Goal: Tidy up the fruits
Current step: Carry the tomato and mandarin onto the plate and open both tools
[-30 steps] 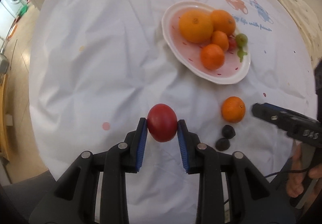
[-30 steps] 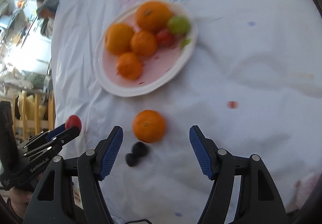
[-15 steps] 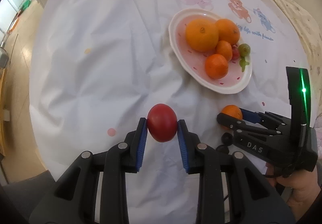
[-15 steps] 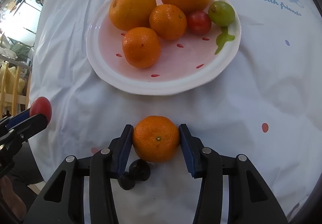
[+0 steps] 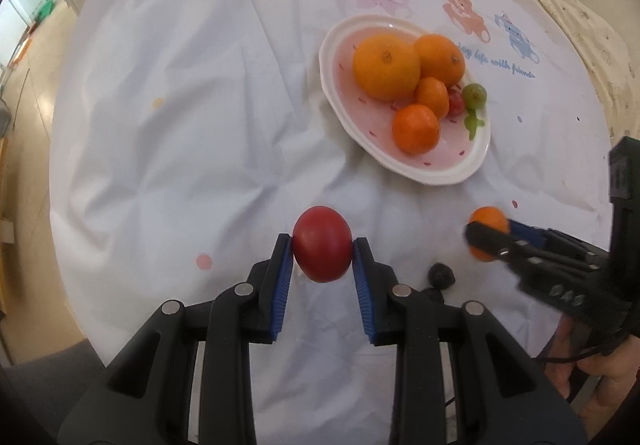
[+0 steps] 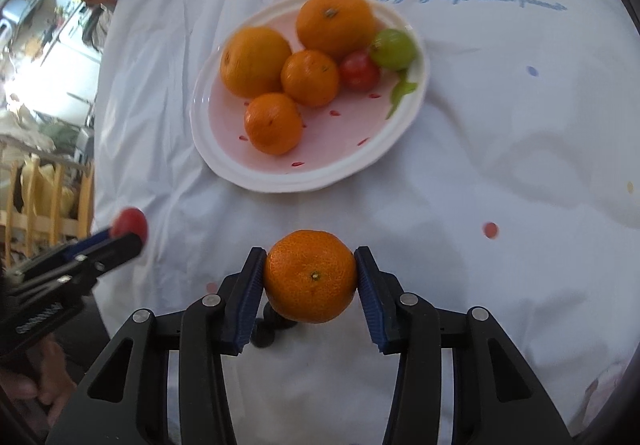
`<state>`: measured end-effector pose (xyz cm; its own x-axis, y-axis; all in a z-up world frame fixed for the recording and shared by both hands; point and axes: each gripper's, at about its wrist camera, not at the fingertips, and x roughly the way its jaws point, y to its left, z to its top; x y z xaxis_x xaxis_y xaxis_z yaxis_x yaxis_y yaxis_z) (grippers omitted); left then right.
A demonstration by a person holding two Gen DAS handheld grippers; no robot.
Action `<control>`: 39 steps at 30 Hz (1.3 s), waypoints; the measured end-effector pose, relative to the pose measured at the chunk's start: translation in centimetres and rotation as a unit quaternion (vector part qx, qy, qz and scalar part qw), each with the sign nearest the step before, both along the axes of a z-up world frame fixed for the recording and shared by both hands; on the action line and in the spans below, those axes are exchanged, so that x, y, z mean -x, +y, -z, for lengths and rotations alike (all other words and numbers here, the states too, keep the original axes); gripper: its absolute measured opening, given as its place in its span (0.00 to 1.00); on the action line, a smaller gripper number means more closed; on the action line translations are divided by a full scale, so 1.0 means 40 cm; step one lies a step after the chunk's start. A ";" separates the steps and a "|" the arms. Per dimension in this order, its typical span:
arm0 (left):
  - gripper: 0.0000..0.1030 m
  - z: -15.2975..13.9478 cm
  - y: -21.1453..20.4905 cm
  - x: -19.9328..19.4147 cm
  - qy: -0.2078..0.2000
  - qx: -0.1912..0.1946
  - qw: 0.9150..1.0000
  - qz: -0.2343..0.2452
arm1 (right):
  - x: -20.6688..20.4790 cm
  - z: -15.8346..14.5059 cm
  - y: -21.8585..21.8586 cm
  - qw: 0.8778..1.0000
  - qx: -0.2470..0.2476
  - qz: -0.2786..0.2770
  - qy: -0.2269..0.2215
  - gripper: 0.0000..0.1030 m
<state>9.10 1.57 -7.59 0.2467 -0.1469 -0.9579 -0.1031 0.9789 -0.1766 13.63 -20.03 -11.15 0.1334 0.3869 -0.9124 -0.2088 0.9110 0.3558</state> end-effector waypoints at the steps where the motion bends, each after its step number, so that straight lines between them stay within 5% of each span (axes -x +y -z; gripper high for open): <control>1: 0.25 0.001 0.001 0.003 -0.001 -0.003 1.000 0.001 | 0.007 -0.012 -0.016 1.000 -0.004 0.007 -0.003 0.46; 8: 0.25 -0.018 0.018 0.018 -0.014 -0.014 1.000 -0.001 | 0.032 -0.075 -0.143 0.997 -0.041 0.058 -0.024 0.46; 13: 0.25 -0.056 0.035 0.000 -0.012 0.025 0.999 -0.017 | 0.030 -0.140 -0.201 0.992 -0.075 0.080 -0.057 0.46; 26: 0.25 -0.221 0.016 -0.174 -0.092 -0.015 0.995 0.024 | -0.089 -0.232 -0.152 0.992 -0.072 0.043 -0.094 0.46; 39: 0.26 -0.075 -0.049 -0.406 -0.069 -0.033 0.995 0.058 | -0.250 -0.099 -0.039 0.997 -0.059 -0.008 -0.045 0.46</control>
<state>25.34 -0.38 -4.59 0.3621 -0.1198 -0.9244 0.0331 0.9927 -0.1157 23.62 -21.60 -7.19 0.2046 0.4932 -0.8455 -0.2590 0.8603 0.4392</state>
